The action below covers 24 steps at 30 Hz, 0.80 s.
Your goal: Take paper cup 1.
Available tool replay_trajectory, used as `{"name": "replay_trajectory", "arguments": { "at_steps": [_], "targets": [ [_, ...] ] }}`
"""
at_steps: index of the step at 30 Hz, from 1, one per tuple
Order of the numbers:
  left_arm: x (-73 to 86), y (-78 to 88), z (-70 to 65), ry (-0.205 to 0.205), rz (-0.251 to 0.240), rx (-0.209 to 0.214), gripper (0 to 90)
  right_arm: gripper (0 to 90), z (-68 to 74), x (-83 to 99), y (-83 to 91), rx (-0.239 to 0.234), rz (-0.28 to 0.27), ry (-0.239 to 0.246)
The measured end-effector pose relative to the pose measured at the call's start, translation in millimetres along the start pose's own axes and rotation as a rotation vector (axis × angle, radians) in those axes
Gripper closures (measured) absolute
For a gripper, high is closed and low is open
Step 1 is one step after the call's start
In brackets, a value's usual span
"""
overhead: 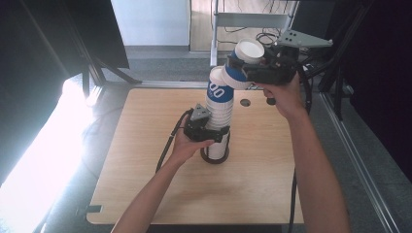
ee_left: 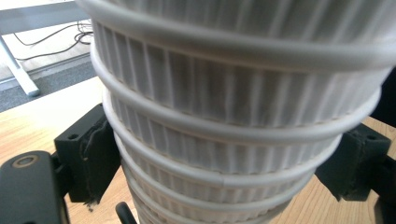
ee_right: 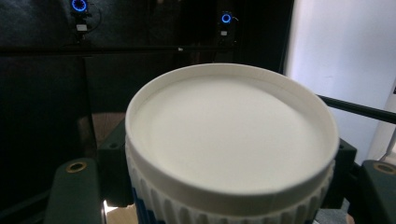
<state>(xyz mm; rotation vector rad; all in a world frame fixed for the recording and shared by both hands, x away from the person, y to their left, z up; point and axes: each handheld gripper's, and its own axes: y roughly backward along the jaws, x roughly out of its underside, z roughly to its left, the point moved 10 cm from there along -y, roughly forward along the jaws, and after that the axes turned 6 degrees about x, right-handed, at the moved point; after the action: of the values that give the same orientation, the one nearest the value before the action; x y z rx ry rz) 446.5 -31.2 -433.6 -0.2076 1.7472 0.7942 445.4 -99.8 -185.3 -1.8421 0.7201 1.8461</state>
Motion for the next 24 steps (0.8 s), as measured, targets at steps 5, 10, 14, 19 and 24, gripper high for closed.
{"name": "replay_trajectory", "arguments": {
  "at_steps": [5,10,14,19,24],
  "targets": [
    [-0.2,-0.4,-0.6,0.003,0.001,-0.007,12.3,27.1,-2.8,4.9,16.1,0.009,0.004,0.008],
    [-0.3,-0.2,-0.5,0.006,0.008,-0.007,12.2,27.1,-5.6,12.0,32.6,0.018,-0.007,0.009],
    [-0.2,0.3,-0.6,0.009,0.007,-0.009,12.1,27.2,-9.2,21.5,48.3,0.028,-0.007,0.009],
    [-0.5,-0.1,-1.0,0.010,0.008,-0.014,12.1,27.2,-12.3,34.6,60.2,0.037,0.006,0.009],
    [-0.9,-0.5,-1.5,0.017,0.007,-0.017,11.9,27.2,-13.8,48.6,69.9,0.040,0.012,0.009]
  ]
}}
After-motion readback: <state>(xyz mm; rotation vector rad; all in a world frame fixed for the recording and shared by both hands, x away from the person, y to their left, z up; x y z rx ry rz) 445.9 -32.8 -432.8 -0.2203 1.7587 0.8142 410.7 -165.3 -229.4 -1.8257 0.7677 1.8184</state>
